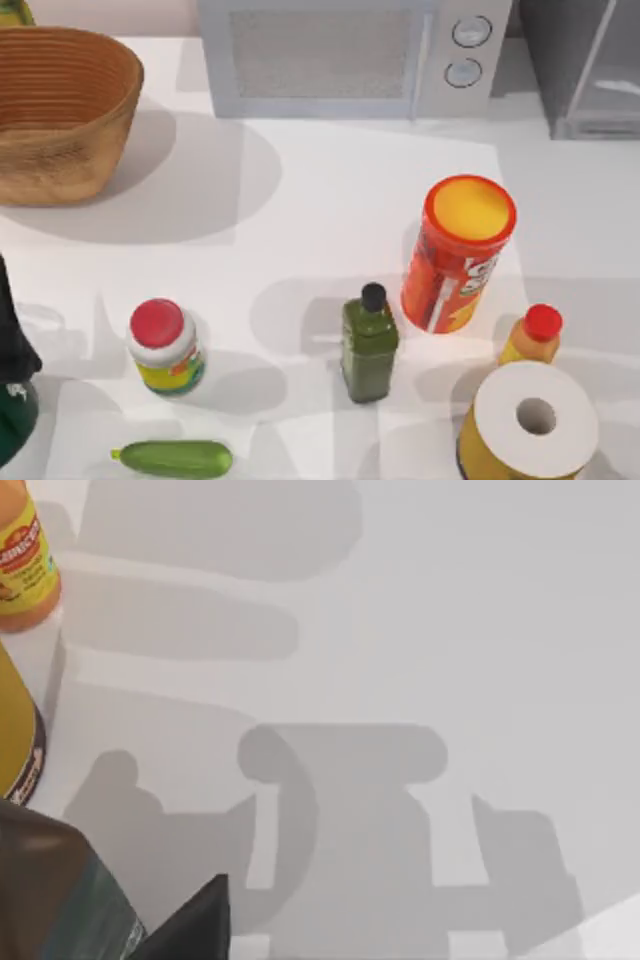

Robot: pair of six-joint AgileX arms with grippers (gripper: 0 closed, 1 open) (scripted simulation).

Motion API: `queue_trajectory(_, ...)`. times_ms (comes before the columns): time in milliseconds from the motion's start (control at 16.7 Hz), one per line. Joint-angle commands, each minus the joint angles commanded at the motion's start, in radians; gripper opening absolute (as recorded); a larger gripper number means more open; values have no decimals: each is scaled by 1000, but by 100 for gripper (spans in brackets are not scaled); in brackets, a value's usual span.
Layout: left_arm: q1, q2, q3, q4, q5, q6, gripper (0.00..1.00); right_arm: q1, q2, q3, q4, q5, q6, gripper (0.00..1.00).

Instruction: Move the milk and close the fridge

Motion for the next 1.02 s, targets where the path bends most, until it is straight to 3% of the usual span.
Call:
queue_trajectory(480,0,0,0,0,0,0,100,-556,545,181,9,-133,-515,100)
queue_trajectory(1020,0,0,0,0,0,0,100,-1275,1338,476,51,-536,-1316,100)
